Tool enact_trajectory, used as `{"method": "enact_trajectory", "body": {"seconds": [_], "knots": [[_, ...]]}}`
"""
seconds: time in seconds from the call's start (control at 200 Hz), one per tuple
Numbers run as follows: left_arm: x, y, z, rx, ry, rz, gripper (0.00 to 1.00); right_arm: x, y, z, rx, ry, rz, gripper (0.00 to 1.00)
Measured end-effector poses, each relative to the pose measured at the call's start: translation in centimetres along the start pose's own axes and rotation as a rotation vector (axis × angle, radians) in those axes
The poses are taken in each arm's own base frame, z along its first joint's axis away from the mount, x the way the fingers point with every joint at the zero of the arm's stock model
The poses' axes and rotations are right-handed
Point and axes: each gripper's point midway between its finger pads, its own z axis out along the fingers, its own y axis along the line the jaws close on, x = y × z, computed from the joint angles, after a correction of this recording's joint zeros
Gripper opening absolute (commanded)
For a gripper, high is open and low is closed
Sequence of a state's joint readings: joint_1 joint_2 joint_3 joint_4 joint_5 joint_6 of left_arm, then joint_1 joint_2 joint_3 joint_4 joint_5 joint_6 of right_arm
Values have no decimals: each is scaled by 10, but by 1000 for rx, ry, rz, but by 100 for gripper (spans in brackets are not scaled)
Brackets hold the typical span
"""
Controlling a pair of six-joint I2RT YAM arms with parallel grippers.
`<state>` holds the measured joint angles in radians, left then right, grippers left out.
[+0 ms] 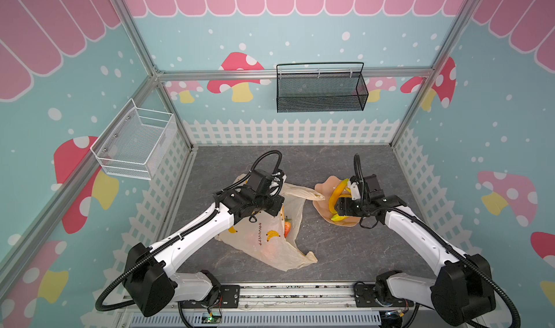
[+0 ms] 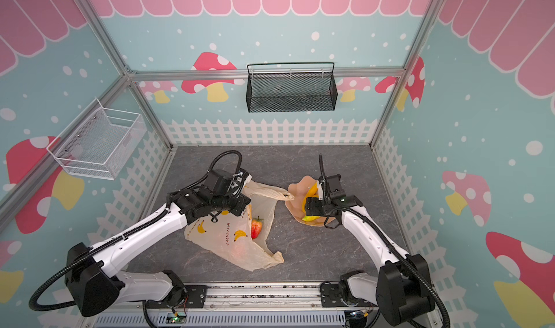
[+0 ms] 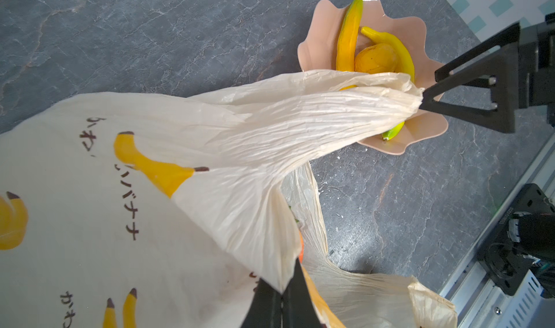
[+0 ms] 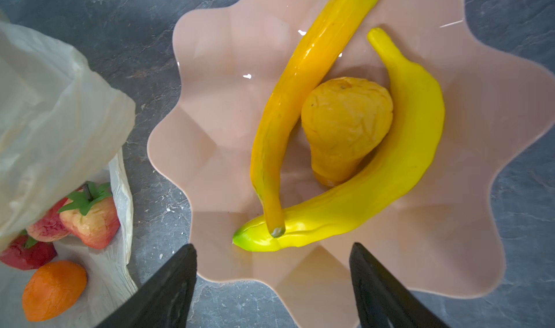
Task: Place the fruits into the plastic bag
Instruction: Pick up the fruit from the plate.
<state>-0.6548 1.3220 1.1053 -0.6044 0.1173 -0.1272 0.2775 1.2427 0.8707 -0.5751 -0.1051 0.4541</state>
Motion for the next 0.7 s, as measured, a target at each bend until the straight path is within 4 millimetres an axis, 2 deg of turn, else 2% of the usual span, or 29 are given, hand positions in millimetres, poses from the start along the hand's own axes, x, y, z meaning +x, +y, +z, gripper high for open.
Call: {"method": "enact_trajectory", "body": {"seconds": [0.19,0.41,0.53,0.7], "knots": [[0,-1,0,5,0,0,0,-15,-14,12,73,10,-1,78],[0,-1,0,8,1,0,0,-19,-27,35,127,57,2,74],[0,-1,0,8,1,-1,0,-21,-31,43,136,62,6,73],[0,-1,0,8,1,-1,0,-33,-32,50,146,45,8,71]]}}
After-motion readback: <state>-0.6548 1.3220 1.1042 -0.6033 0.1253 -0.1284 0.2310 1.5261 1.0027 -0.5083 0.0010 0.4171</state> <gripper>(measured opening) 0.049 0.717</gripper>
